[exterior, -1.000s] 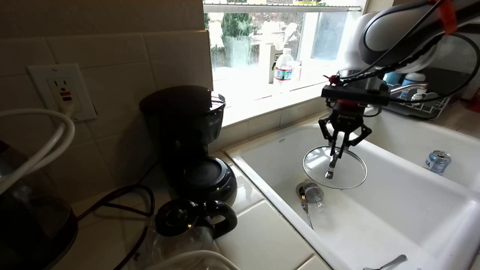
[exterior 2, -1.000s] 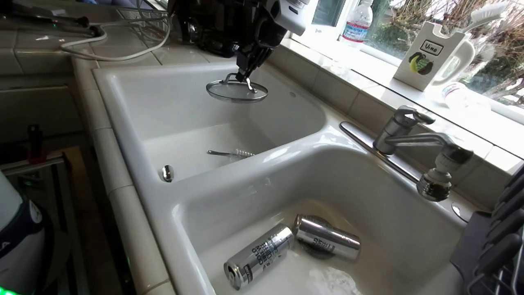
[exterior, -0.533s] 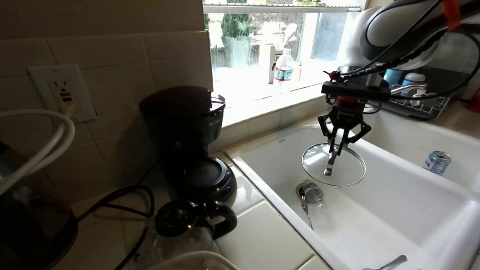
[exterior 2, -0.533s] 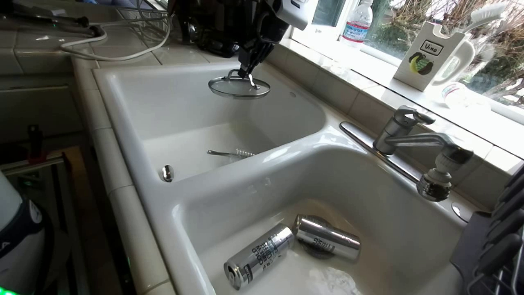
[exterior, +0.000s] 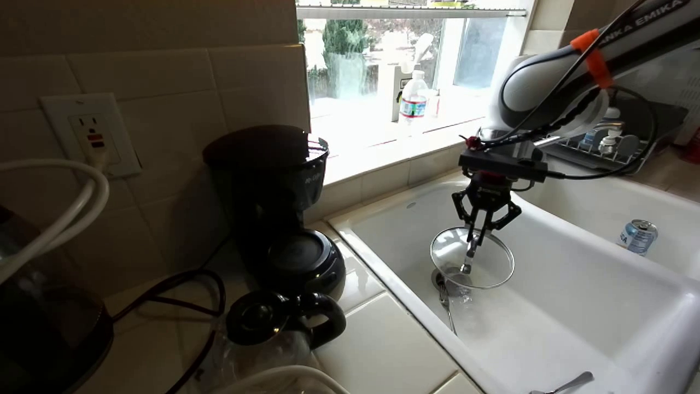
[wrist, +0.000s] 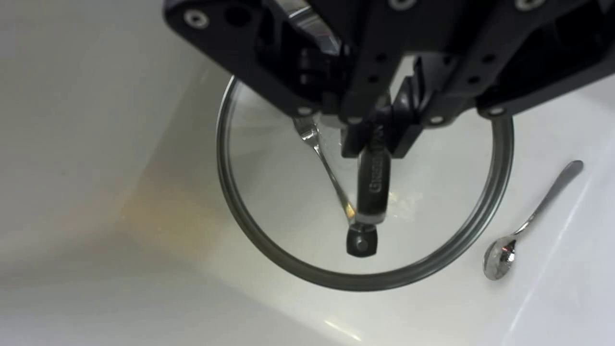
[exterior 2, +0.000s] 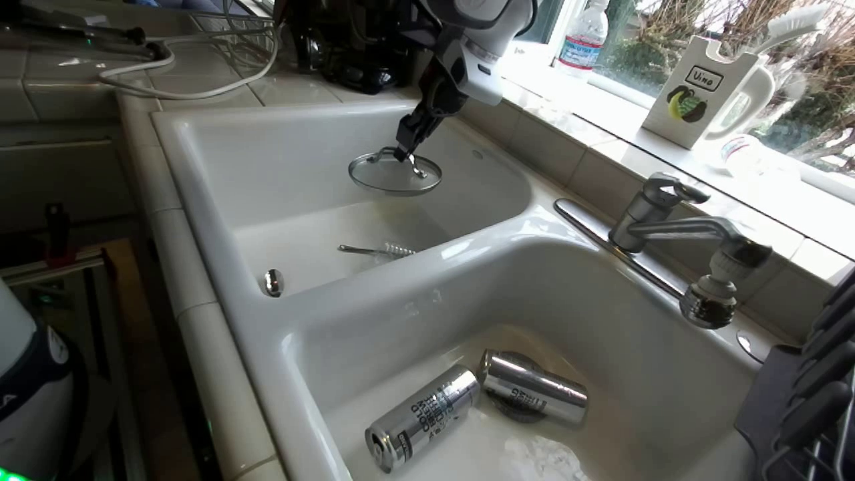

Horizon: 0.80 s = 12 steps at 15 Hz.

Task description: Put the lid in the sink

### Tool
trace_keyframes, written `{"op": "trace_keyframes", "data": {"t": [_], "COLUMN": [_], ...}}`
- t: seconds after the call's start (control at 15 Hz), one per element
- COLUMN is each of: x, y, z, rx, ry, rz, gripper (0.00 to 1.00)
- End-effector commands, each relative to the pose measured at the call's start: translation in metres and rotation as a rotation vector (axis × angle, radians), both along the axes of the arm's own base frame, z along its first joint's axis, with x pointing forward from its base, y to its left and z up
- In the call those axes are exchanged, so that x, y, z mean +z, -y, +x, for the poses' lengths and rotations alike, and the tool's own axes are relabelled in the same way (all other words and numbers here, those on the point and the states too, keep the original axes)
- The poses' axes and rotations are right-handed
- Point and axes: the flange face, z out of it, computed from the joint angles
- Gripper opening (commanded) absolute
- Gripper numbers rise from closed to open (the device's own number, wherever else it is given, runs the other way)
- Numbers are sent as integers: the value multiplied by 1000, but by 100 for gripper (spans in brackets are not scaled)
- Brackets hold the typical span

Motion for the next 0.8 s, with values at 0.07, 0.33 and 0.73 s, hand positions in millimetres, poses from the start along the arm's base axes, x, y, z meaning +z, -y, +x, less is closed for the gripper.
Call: {"op": "trace_keyframes", "data": {"t": [0.07,0.33,0.73], "x": [-50,-94,-139], "y": [12,18,0], "z": [19,31,47], "rx": [45,59,46], "ry": [-25,-36,-24], "rz": [77,98,87], "gripper": [5,5,5]}}
